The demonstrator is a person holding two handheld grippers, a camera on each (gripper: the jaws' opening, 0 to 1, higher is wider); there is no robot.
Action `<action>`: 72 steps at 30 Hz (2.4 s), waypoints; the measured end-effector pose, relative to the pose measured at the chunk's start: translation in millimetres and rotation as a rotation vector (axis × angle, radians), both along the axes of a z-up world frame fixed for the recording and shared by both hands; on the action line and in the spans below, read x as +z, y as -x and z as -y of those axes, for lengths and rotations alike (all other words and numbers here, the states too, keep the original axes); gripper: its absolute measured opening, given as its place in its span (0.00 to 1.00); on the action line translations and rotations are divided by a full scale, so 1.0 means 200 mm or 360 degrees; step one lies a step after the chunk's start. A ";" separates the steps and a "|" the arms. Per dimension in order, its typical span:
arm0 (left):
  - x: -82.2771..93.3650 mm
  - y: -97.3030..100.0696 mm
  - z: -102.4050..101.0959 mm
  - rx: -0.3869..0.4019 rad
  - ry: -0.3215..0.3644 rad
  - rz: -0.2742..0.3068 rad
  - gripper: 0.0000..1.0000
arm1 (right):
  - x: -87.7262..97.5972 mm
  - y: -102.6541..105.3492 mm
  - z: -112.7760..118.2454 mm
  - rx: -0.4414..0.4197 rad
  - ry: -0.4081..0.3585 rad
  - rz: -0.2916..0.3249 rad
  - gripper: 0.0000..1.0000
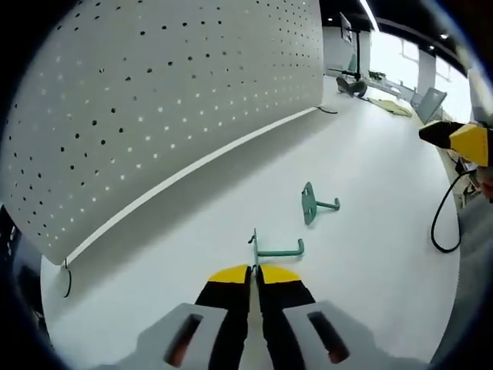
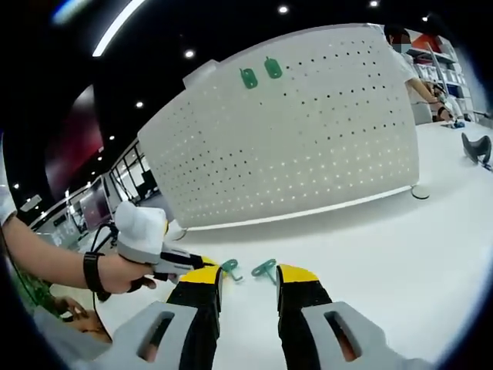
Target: Insert the hook assembly into the mounting plate slot until the hook locks in place.
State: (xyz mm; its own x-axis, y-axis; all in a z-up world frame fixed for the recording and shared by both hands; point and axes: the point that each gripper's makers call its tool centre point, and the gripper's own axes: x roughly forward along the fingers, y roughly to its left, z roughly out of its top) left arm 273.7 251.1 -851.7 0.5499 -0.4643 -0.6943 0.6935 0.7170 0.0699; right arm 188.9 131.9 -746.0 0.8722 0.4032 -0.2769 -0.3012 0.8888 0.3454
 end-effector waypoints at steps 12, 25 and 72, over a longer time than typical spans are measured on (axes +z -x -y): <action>0.11 0.08 0.01 0.0039 0.0175 -0.0016 0.04 | 0.04 0.00 -0.07 0.0056 0.0001 0.0026 0.28; 0.34 0.20 0.02 0.0080 0.0401 0.0055 0.03 | 0.11 0.01 -0.18 0.0150 -0.0060 0.0053 0.27; 0.82 0.56 0.05 0.0072 0.0900 0.0287 0.04 | 0.34 0.14 -0.49 0.0418 -0.0539 0.0030 0.03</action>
